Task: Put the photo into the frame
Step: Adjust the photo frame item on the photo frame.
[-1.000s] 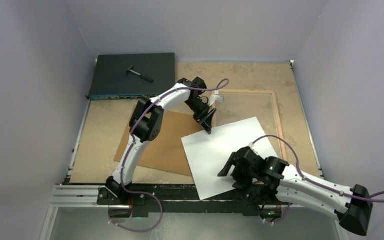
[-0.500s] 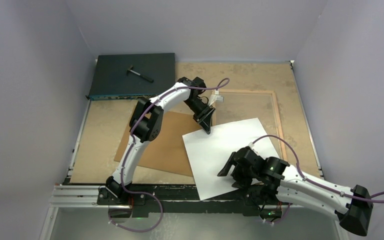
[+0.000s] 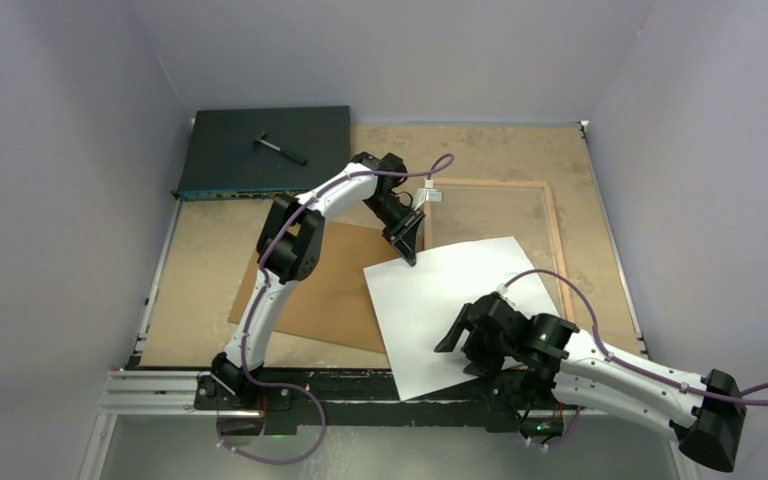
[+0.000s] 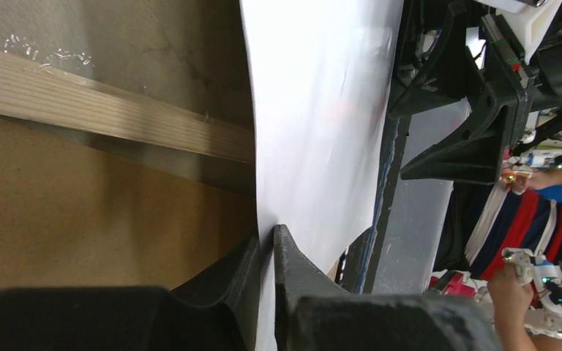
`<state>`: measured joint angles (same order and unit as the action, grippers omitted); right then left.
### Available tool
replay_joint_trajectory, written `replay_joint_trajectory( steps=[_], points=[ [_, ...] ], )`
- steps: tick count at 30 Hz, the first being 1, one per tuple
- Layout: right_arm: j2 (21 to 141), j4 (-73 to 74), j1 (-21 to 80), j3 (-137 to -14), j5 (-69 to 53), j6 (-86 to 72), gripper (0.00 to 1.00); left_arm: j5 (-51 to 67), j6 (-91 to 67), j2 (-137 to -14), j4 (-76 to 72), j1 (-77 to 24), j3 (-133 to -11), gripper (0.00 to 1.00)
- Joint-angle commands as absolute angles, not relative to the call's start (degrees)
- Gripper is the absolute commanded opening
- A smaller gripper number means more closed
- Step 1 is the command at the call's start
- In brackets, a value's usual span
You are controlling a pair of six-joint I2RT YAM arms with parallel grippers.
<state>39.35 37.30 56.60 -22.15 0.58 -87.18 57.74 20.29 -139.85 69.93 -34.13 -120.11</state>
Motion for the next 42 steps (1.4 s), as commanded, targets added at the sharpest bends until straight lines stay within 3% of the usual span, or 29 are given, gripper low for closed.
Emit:
replay_joint_trajectory(
  steps=[1, 2, 19, 32, 42],
  points=[
    [39.7, 38.3, 56.5, -24.4, 3.8, -86.5, 0.83, 56.9, 18.2, -139.5, 68.2, -33.8, -120.9, 0.03],
    [39.8, 38.5, 56.5, -24.8, 4.3, -86.4, 0.83, 56.2, 17.2, -139.4, 67.4, -33.7, -120.5, 0.00],
    [38.6, 43.3, 56.5, -35.4, 10.1, -86.1, 0.84, 54.2, -11.6, -128.1, 42.2, -23.5, -101.3, 0.00],
    [36.9, 46.7, 56.5, -38.0, 15.3, -89.9, 0.85, 49.4, -46.0, -111.0, -0.1, -19.8, -70.9, 0.00],
    [43.5, 40.7, 56.6, -36.1, 10.5, -88.3, 0.87, 38.1, -37.2, -105.4, 11.9, -21.5, -70.5, 0.00]
  ],
)
